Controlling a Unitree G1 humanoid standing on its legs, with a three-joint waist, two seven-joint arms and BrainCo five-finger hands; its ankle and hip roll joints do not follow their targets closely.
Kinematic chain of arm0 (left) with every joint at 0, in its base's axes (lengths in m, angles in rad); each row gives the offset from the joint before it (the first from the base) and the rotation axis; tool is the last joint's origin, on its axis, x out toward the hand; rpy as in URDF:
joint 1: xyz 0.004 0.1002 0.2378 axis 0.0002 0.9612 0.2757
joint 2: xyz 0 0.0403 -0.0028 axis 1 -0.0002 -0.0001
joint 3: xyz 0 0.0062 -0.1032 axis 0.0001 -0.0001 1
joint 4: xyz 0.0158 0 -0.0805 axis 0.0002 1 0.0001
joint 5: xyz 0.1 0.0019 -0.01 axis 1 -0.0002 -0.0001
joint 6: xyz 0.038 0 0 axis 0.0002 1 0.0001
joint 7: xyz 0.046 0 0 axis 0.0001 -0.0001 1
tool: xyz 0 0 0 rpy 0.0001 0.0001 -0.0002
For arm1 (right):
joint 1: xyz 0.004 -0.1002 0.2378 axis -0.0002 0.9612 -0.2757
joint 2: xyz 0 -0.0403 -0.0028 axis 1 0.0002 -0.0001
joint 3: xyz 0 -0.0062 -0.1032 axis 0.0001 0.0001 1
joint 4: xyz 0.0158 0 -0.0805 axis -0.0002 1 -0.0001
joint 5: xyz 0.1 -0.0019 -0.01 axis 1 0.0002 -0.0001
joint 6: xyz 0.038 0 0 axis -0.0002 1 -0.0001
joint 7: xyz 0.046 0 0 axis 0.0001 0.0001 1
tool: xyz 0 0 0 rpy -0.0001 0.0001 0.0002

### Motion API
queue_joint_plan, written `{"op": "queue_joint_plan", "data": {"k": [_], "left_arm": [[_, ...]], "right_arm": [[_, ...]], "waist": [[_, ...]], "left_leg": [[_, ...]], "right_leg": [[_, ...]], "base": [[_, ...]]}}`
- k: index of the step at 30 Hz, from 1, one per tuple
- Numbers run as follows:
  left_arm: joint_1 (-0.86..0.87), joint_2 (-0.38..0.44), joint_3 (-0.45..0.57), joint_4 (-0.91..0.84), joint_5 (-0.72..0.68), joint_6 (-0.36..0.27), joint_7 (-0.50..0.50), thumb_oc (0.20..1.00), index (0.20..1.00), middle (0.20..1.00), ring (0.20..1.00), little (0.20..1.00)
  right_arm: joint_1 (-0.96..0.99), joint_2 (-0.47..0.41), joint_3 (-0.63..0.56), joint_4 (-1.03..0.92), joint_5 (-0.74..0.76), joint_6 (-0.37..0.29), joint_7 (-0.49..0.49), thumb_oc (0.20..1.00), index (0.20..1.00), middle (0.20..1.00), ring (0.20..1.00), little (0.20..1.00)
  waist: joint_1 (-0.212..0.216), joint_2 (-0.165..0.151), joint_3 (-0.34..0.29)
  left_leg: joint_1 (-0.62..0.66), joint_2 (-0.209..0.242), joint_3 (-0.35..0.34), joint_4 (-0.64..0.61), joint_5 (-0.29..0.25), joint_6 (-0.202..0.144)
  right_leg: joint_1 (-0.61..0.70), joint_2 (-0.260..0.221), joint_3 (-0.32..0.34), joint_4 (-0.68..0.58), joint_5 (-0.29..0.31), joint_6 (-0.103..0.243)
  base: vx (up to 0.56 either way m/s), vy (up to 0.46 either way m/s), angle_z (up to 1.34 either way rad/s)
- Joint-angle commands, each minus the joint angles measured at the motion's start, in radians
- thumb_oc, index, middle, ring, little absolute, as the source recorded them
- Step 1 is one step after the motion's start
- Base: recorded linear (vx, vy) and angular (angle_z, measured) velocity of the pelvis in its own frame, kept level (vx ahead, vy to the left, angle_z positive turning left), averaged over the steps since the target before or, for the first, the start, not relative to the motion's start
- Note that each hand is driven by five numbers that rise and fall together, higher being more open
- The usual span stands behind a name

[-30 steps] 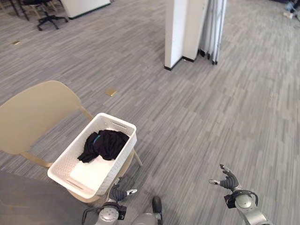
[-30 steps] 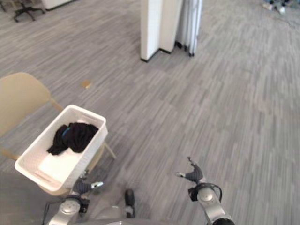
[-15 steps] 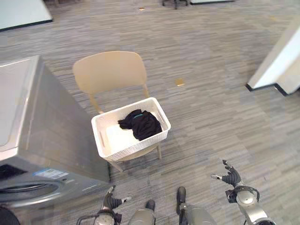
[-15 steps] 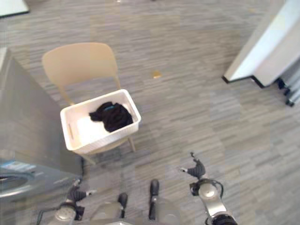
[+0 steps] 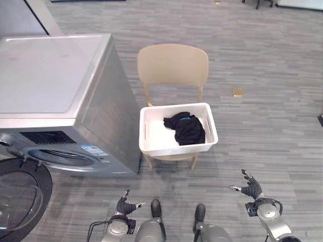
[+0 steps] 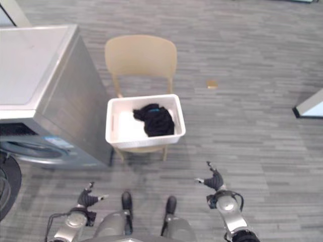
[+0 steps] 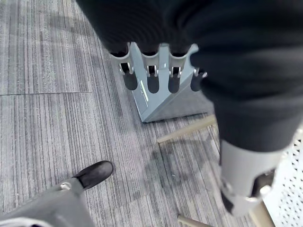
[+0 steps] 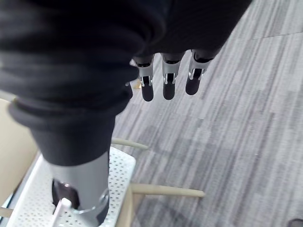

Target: Grab the laundry basket,head to the washer,open it,put in the laundry and shut it.

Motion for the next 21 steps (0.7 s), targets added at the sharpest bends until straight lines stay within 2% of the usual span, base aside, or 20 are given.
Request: {"op": "queue_joint_plan", "data": {"k": [1,2,3,4,5,6,7,8,10,13,18,20,21], "left_arm": [[0.008,0.036,0.031,-0.022,0.01,-0.012,0.026,1.0,1.0,1.0,1.0,1.0],[0.008,0.045,0.037,-0.031,0.006,-0.011,0.028,1.0,1.0,1.0,1.0,1.0],[0.008,0.045,0.037,-0.031,0.006,-0.011,0.028,1.0,1.0,1.0,1.0,1.0],[0.006,0.052,0.039,-0.034,0.007,-0.008,0.033,1.0,1.0,1.0,1.0,1.0],[-0.001,0.066,0.044,-0.039,0.009,-0.011,0.042,1.0,1.0,1.0,1.0,1.0],[-0.002,0.067,0.047,-0.04,0.01,-0.012,0.043,1.0,1.0,1.0,1.0,1.0],[-0.002,0.067,0.047,-0.04,0.01,-0.012,0.043,1.0,1.0,1.0,1.0,1.0],[0.002,0.07,0.054,-0.044,0.013,-0.015,0.047,1.0,1.0,1.0,1.0,1.0],[0.005,0.07,0.054,-0.036,0.023,-0.021,0.05,1.0,1.0,1.0,1.0,1.0],[-0.009,0.074,0.042,-0.024,0.056,-0.036,0.043,1.0,1.0,1.0,1.0,1.0],[0.005,0.079,0.025,-0.013,0.078,-0.045,0.031,1.0,1.0,1.0,1.0,1.0],[0.0,0.085,0.007,-0.013,0.076,-0.045,0.026,1.0,1.0,1.0,1.0,1.0],[0.0,0.085,0.008,-0.012,0.076,-0.045,0.026,1.0,1.0,1.0,1.0,1.0]], "right_arm": [[0.021,0.0,0.002,-0.065,-0.031,-0.019,-0.009,1.0,1.0,1.0,1.0,1.0],[0.013,0.007,0.01,-0.08,-0.041,-0.016,-0.007,1.0,1.0,1.0,1.0,1.0],[0.013,0.007,0.01,-0.08,-0.041,-0.016,-0.007,1.0,1.0,1.0,1.0,1.0],[0.005,0.009,0.014,-0.084,-0.046,-0.015,-0.009,1.0,1.0,1.0,1.0,1.0],[-0.001,0.006,0.017,-0.114,-0.061,-0.02,-0.017,1.0,1.0,1.0,1.0,1.0],[-0.002,-0.001,0.016,-0.132,-0.071,-0.02,-0.018,1.0,1.0,1.0,1.0,1.0],[-0.002,-0.001,0.016,-0.133,-0.071,-0.02,-0.018,1.0,1.0,1.0,1.0,1.0],[-0.002,-0.021,0.009,-0.176,-0.092,-0.022,-0.025,1.0,1.0,1.0,1.0,1.0],[-0.002,-0.054,0.003,-0.238,-0.129,-0.032,-0.032,1.0,1.0,1.0,1.0,1.0],[-0.019,-0.138,0.027,-0.343,-0.227,-0.052,-0.018,1.0,1.0,1.0,1.0,1.0],[-0.091,-0.206,0.109,-0.359,-0.285,-0.065,0.011,1.0,1.0,1.0,1.0,1.0],[-0.17,-0.219,0.18,-0.304,-0.308,-0.052,0.016,1.0,1.0,1.0,1.0,1.0],[-0.173,-0.218,0.181,-0.301,-0.308,-0.053,0.015,1.0,1.0,1.0,1.0,1.0]], "waist": [[-0.003,-0.038,-0.058],[-0.002,-0.04,-0.046],[-0.001,-0.041,-0.045],[-0.006,-0.042,-0.038],[-0.016,-0.03,-0.02],[-0.024,-0.026,-0.015],[-0.023,-0.026,-0.015],[-0.034,-0.023,-0.013],[-0.047,-0.023,-0.004],[-0.054,-0.046,-0.002],[-0.028,-0.053,-0.021],[-0.004,-0.051,-0.016],[-0.006,-0.051,-0.016]], "left_leg": [[-0.041,-0.065,0.006,0.042,0.03,0.023],[-0.003,-0.085,0.014,0.045,0.001,0.051],[-0.002,-0.086,0.016,0.045,0.0,0.051],[0.016,-0.094,0.017,0.043,-0.01,0.063],[0.057,-0.102,0.005,0.032,-0.029,0.079],[0.076,-0.108,-0.005,0.026,-0.034,0.081],[0.077,-0.108,-0.004,0.026,-0.034,0.081],[0.1,-0.118,-0.023,0.012,-0.038,0.077],[0.121,-0.131,-0.047,0.006,-0.049,0.074],[0.125,-0.154,-0.1,0.029,-0.07,0.072],[0.125,-0.155,-0.12,0.027,-0.074,0.061],[0.107,-0.152,-0.14,0.02,-0.062,0.052],[0.106,-0.152,-0.142,0.021,-0.062,0.052]], "right_leg": [[0.127,-0.074,-0.03,0.137,-0.145,0.139],[0.077,-0.112,-0.014,0.275,-0.104,0.15],[0.075,-0.113,-0.012,0.278,-0.105,0.15],[0.04,-0.119,0.008,0.347,-0.07,0.152],[-0.042,-0.101,0.044,0.439,-0.048,0.146],[-0.071,-0.079,0.064,0.441,-0.055,0.141],[-0.071,-0.08,0.065,0.442,-0.055,0.141],[-0.093,-0.055,0.075,0.355,-0.074,0.135],[-0.107,-0.036,0.09,0.276,-0.068,0.142],[-0.102,-0.013,0.164,0.186,-0.048,0.158],[-0.059,-0.019,0.136,0.137,-0.046,0.15],[-0.054,-0.02,0.112,0.121,-0.044,0.143],[-0.054,-0.02,0.111,0.12,-0.044,0.143]], "base": [[0.33,0.351,-0.57],[0.22,0.266,-0.46],[0.17,0.24,-0.35],[0.15,0.193,-0.19],[0.22,0.22,-0.25],[0.18,0.15,-0.18],[0.23,0.045,-0.09],[0.23,0.014,0.21],[0.24,-0.015,0.27],[0.15,-0.069,0.7],[0.09,-0.082,0.49],[0.03,-0.104,0.13],[0.0,-0.081,0.37]]}}
